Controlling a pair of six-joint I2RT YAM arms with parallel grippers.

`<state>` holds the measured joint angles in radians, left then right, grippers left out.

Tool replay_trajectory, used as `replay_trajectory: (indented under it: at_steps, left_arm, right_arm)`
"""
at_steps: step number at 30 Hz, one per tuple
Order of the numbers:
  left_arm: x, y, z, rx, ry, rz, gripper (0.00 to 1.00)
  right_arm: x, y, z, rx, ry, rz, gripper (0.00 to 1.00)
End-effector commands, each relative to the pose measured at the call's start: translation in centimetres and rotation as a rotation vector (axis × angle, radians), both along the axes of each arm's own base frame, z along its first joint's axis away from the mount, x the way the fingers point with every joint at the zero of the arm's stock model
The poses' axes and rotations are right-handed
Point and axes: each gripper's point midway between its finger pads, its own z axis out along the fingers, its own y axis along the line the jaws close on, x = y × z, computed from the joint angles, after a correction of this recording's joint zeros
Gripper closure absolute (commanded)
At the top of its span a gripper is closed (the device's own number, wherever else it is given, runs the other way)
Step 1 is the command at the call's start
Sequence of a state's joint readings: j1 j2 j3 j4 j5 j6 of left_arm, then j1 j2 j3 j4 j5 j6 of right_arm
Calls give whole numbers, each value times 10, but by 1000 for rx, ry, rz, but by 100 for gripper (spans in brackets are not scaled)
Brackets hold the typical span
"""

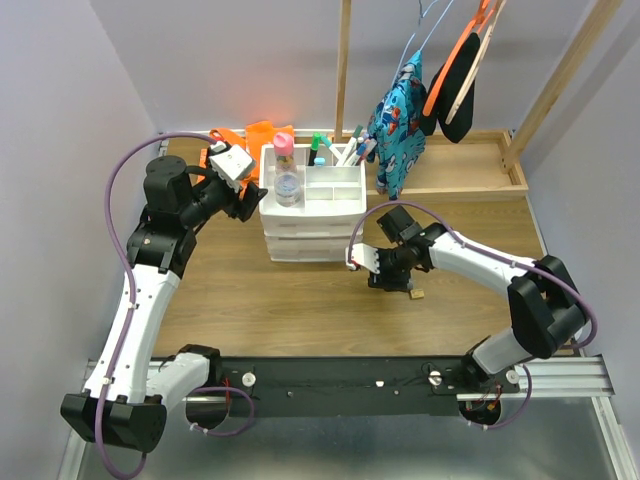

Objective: Sort the stationery into containers
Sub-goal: Pick up the stationery from the center of the board.

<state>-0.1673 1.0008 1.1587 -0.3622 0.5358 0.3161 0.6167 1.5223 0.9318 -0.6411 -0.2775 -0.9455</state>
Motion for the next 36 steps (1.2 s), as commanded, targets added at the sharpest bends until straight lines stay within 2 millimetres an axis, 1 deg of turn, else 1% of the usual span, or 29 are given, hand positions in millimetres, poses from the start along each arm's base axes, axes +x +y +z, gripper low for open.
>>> replay_trajectory:
  at_steps: [1,12,14,15,18,19,20,21,22,24,25,27,28,29,30,31,32,33,34,35,36]
  left_arm:
    - [1,3,12,4,-28,5,26]
    - [2,2,10,-4,-27,5,26]
    - [2,2,9,-6,-23,5,25]
    - [2,2,10,-5,-27,5,25]
    - [2,2,9,-7,-24,6,25]
    - [1,2,8,-7,-22,6,25]
    - [1,2,9,-7,-25,7,25]
    - [1,2,8,-7,-22,7,25]
    - [1,2,9,-6,-23,5,25]
    - [0,2,13,-7,-31,4,25]
    - [-1,2,14,-7,-32,4,25]
    - [-2,1,15,-9,-37,-1,25]
    - [-2,1,15,-10,-37,-4,26]
    - [-2,1,16,-10,-38,-5,26]
    - [-2,0,17,-14,-42,-6,25]
    - [-1,0,18,-17,-45,-6,25]
    - [-1,0,20,-19,-50,-6,25]
    - [-1,0,21,-20,-52,-5,25]
    - [-1,0,22,-19,-57,-6,25]
    - [0,0,23,-20,-57,-4,25]
    - [1,0,22,-17,-56,-5,25]
  right_arm:
    - [-4,-6,-11,-52,6,27,40]
    - [-3,-12,-22,-93,21,3,43]
    - [-4,-13,-24,-103,30,-2,45]
    - [-3,-13,-25,-106,31,-1,46]
    - [-2,-12,-27,-113,41,-10,56]
    - [-2,-12,-27,-116,47,-13,62]
    - [-2,-11,-25,-115,48,-18,65]
    - [2,-7,-19,-102,40,-20,66]
    - [0,-6,-12,-98,46,-20,69]
    - [2,6,11,-35,49,-46,71]
    - [8,17,41,22,17,-54,73]
    - [4,31,72,116,54,-106,73]
    - [5,40,100,162,62,-134,74]
    - [-1,44,111,190,113,-184,74]
    - [-7,47,123,206,147,-176,74]
    - [-26,47,133,209,233,-171,74]
    - [-24,54,157,258,232,-192,74]
    - [-29,56,167,281,247,-191,74]
    - [-38,61,180,326,282,-174,74]
    - [-40,64,192,360,291,-193,74]
    - [-39,69,213,412,268,-186,74]
